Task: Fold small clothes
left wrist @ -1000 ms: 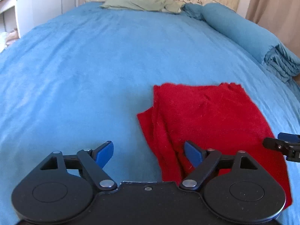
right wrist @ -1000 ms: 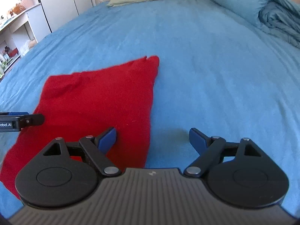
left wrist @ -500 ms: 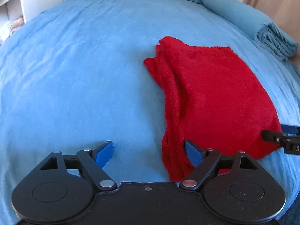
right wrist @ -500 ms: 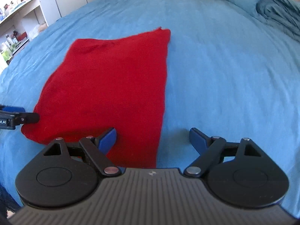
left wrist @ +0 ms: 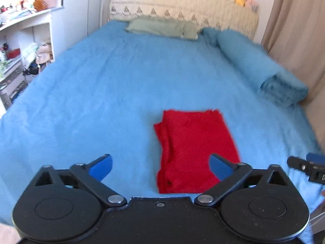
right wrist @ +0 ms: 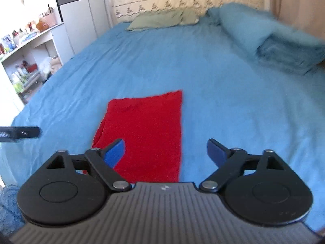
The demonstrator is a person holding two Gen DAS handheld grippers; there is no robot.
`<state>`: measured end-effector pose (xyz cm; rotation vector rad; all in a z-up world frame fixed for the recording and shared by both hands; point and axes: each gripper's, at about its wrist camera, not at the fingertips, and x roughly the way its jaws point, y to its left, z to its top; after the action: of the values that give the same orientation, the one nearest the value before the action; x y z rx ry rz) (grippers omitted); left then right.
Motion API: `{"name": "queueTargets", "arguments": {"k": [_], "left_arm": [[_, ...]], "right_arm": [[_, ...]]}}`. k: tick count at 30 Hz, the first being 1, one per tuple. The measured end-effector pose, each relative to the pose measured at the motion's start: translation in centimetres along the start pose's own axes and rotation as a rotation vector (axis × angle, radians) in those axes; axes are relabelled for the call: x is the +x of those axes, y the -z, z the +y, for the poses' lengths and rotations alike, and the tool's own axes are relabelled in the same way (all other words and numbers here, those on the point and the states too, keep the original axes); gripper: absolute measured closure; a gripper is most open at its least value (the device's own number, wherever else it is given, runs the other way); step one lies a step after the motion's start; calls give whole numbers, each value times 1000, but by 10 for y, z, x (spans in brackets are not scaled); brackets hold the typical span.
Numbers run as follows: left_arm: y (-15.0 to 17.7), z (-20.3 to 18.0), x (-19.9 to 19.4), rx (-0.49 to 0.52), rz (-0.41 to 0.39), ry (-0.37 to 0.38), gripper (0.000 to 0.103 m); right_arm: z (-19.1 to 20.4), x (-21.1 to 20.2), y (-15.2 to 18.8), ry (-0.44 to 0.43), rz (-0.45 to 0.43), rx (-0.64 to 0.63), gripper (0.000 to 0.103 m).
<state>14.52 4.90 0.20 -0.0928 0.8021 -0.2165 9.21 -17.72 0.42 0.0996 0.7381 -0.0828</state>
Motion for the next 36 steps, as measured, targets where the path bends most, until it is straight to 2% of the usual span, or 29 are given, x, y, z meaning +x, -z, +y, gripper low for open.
{"name": "queueTargets", "arguments": {"k": [3,5,9,13,21,36], "left_arm": [[6,-11,-38,14,-24,-45,0],[19,-18,-54,28,-27,-64,0],[50,-25,-63,35,18,-95,0],[73,-29,-67,31,36,-69,0],[80,-38,-77,98,4,-109,0],[83,-45,-87,140,-40,-106,0]], "right_arm": [[6,-50,-3,7,-9,44,0],[10,-69,-2,17,14,61,0],[19,-93,13,82,48,20,0],[23,-110,39,102,62,2,0],[25,-115,68,146,85,-22,0],[18,-125,69,137,60,5,0]]}}
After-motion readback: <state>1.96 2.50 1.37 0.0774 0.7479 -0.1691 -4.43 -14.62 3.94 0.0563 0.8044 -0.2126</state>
